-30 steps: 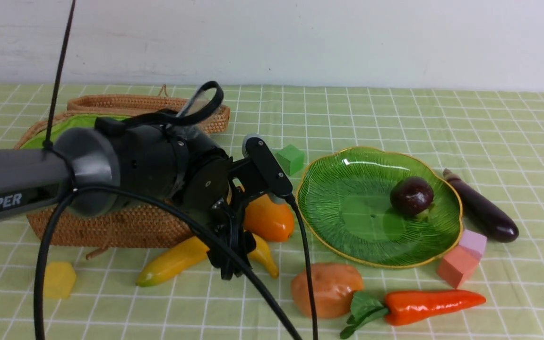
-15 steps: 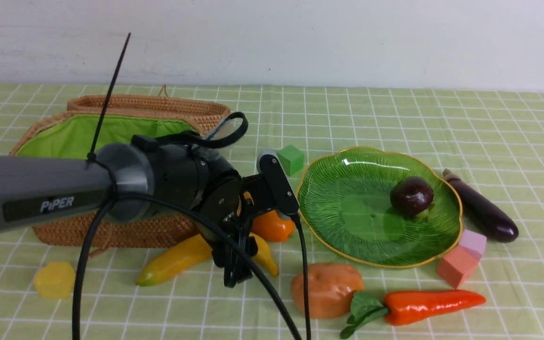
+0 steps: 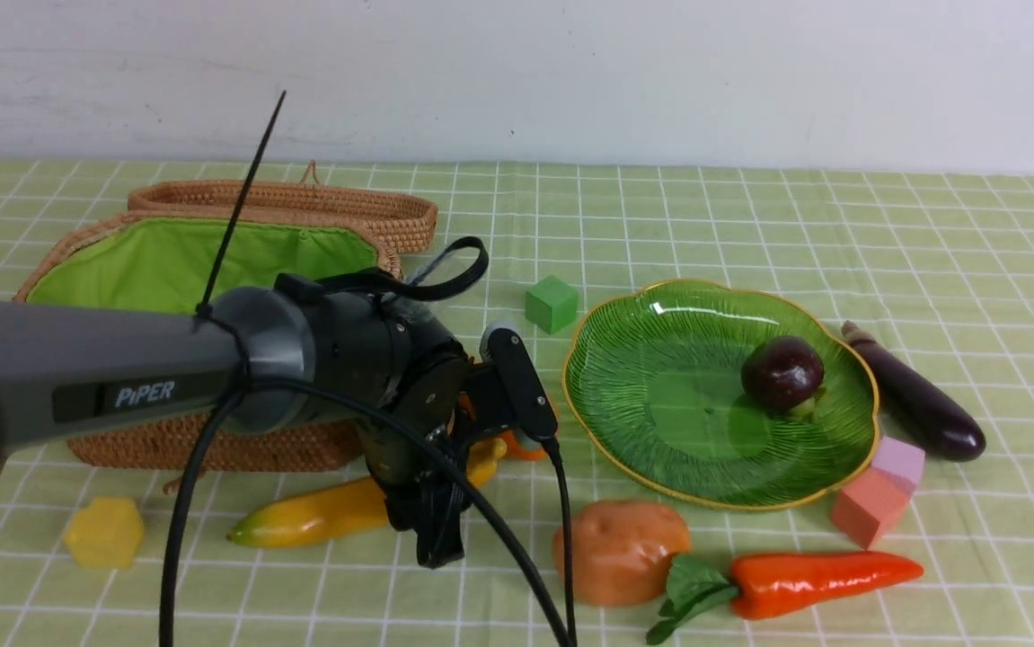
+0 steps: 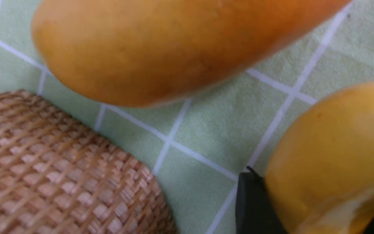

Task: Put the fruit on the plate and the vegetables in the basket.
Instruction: Use the left arm to grab a banana and put it into the right plate

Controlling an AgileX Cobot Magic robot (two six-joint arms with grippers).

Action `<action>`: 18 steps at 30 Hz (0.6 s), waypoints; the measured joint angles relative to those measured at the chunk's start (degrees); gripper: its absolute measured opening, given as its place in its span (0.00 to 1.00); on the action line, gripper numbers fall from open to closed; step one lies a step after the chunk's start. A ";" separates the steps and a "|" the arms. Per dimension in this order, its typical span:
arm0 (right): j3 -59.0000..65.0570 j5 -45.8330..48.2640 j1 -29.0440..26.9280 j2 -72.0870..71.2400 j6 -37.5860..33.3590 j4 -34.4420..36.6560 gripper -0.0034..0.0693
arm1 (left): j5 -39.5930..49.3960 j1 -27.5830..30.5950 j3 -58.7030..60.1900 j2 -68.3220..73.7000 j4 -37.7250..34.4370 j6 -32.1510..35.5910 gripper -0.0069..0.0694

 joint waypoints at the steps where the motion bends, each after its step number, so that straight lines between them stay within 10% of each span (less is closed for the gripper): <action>1: 0.00 -0.06 0.00 0.00 -0.24 0.00 0.24 | 0.14 0.00 -0.02 0.00 -0.15 0.00 0.54; 18: 0.00 -0.17 0.00 0.00 -1.26 0.00 0.24 | 7.21 -5.87 0.02 -8.25 -6.16 -2.24 0.54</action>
